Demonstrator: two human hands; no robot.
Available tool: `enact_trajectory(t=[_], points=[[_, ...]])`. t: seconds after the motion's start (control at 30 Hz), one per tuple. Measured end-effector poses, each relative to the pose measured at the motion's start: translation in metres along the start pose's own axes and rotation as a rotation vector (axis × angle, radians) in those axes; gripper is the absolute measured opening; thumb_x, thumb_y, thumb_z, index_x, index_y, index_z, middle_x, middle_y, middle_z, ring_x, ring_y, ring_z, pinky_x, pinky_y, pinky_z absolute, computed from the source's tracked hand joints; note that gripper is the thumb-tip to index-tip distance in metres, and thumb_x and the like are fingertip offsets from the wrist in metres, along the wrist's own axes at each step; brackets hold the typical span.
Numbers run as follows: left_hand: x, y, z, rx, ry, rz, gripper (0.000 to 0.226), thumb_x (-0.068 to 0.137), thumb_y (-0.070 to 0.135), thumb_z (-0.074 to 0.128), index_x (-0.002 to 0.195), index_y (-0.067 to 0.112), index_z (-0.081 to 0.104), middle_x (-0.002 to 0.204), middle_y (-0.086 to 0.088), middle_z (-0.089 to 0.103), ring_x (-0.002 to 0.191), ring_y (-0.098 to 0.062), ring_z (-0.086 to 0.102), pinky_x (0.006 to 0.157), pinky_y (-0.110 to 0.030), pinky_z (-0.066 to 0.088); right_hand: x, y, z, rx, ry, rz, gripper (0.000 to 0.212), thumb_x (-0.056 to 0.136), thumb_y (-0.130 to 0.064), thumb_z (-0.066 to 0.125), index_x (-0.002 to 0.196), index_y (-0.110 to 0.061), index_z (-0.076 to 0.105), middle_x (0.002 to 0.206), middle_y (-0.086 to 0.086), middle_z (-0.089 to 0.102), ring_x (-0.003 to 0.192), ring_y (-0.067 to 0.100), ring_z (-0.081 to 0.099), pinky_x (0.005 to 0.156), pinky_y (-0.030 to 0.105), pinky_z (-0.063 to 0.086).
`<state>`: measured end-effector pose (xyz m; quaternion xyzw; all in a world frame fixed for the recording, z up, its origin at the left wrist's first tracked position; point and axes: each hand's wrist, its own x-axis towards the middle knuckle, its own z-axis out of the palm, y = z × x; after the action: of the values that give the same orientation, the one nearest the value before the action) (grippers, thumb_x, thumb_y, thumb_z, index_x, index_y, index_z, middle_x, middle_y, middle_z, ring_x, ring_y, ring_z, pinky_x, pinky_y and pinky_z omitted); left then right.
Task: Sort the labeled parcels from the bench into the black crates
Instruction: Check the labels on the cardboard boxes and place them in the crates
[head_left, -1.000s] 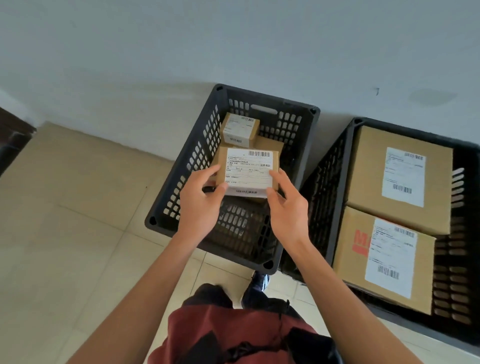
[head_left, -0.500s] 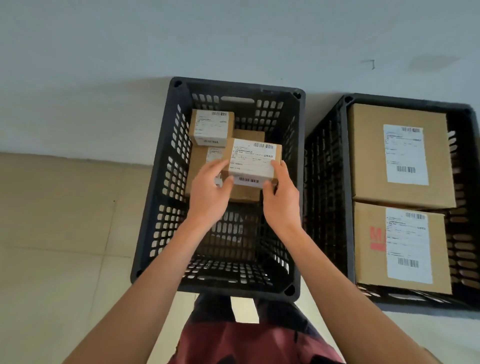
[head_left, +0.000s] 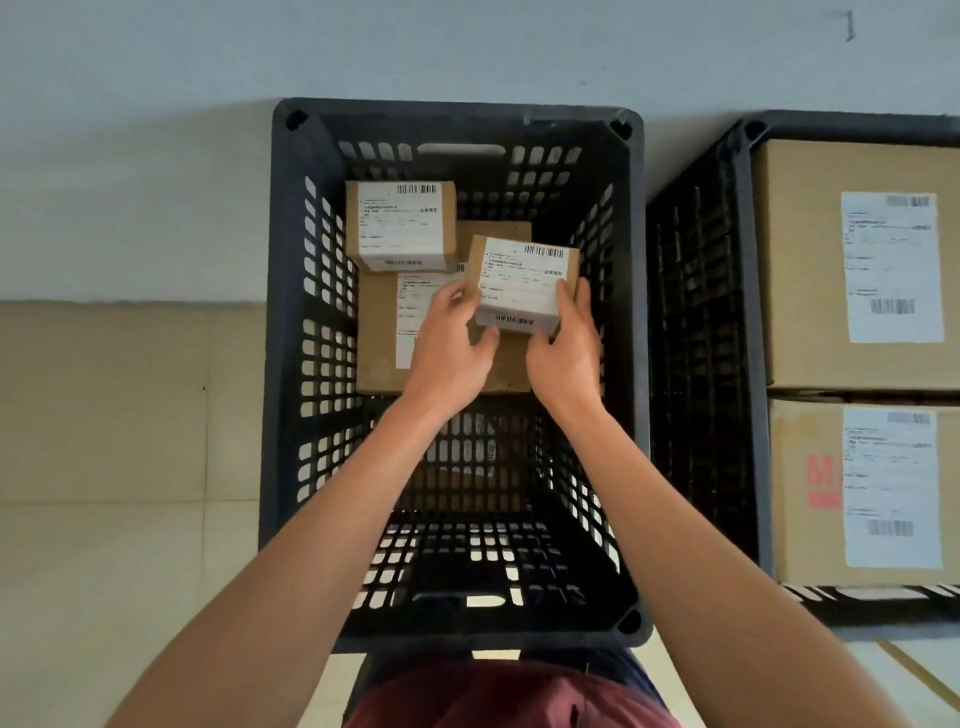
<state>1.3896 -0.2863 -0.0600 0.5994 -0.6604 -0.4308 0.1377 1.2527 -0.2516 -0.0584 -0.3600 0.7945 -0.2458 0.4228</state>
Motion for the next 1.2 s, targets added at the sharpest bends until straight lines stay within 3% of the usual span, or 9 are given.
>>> enact_trajectory(t=[0.07,0.17,0.23,0.37,0.47,0.7,1.07,1.2], points=[[0.007,-0.005,0.003,0.071,-0.014,0.0,0.059,0.101,0.018,0.063,0.156,0.013,0.044,0.163,-0.001,0.033,0.15,-0.012,0.027,0.115,-0.013,0.013,0.009,-0.001,0.005,0.029,-0.004,0.024,0.072,0.104,0.002,0.047,0.166,-0.019,0.015,0.175,-0.005,-0.004,0.16,0.013,0.002,0.115,0.016,0.006],[0.016,-0.008,0.006,0.304,-0.02,0.069,0.06,0.1,0.024,0.064,0.154,0.008,0.045,0.165,-0.008,0.033,0.153,-0.025,0.023,0.124,-0.036,0.021,0.018,-0.002,0.011,0.027,0.005,0.013,0.074,0.104,0.0,0.049,0.166,-0.017,0.013,0.175,-0.003,-0.008,0.16,0.015,-0.003,0.122,0.023,0.005],[0.02,-0.009,0.007,0.496,-0.038,0.108,0.063,0.098,0.03,0.065,0.153,0.007,0.044,0.166,-0.01,0.03,0.152,-0.03,0.021,0.12,-0.048,0.029,0.025,-0.003,0.013,0.003,-0.004,-0.003,0.075,0.104,-0.002,0.05,0.167,-0.016,0.01,0.175,0.0,-0.011,0.16,0.016,-0.006,0.128,0.029,0.004],[0.025,-0.011,0.008,0.705,-0.049,0.149,0.076,0.092,0.031,0.07,0.155,0.006,0.037,0.167,-0.013,0.024,0.152,-0.035,0.02,0.108,-0.052,0.037,0.04,-0.008,0.014,-0.028,-0.03,-0.049,0.079,0.103,-0.002,0.052,0.167,-0.016,0.006,0.174,0.001,-0.015,0.16,0.017,-0.009,0.127,0.029,0.004],[0.034,-0.012,0.005,0.755,-0.012,0.133,0.079,0.088,0.028,0.073,0.155,0.006,0.037,0.165,-0.018,0.025,0.154,-0.038,0.018,0.104,-0.053,0.038,0.052,-0.011,0.016,-0.051,-0.056,-0.09,0.082,0.102,-0.001,0.051,0.167,-0.017,0.004,0.174,0.001,-0.016,0.16,0.016,-0.009,0.13,0.031,0.006],[0.046,-0.017,0.0,0.806,-0.017,0.124,0.085,0.09,0.036,0.072,0.159,0.011,0.03,0.169,-0.021,0.014,0.158,-0.04,0.002,0.114,-0.062,0.03,0.076,-0.018,0.015,-0.172,-0.088,-0.142,0.082,0.102,0.003,0.048,0.167,-0.017,0.003,0.174,0.003,-0.017,0.16,0.018,-0.012,0.132,0.039,0.007],[0.053,-0.025,-0.01,0.783,-0.018,0.129,0.088,0.09,0.037,0.071,0.162,0.018,0.024,0.168,-0.014,0.019,0.156,-0.039,0.013,0.115,-0.063,0.027,0.081,-0.016,0.022,-0.378,-0.135,-0.167,0.094,0.1,-0.007,0.055,0.165,-0.019,-0.011,0.17,0.007,-0.03,0.159,0.028,-0.018,0.13,0.052,0.011],[0.054,-0.03,-0.022,0.759,0.013,0.166,0.08,0.091,0.036,0.07,0.159,0.022,0.03,0.166,-0.014,0.024,0.154,-0.036,0.019,0.115,-0.064,0.028,0.068,-0.015,0.025,-0.582,-0.015,-0.338,0.094,0.097,-0.007,0.058,0.167,-0.024,-0.003,0.172,0.012,-0.022,0.159,0.036,-0.016,0.128,0.06,0.013]])
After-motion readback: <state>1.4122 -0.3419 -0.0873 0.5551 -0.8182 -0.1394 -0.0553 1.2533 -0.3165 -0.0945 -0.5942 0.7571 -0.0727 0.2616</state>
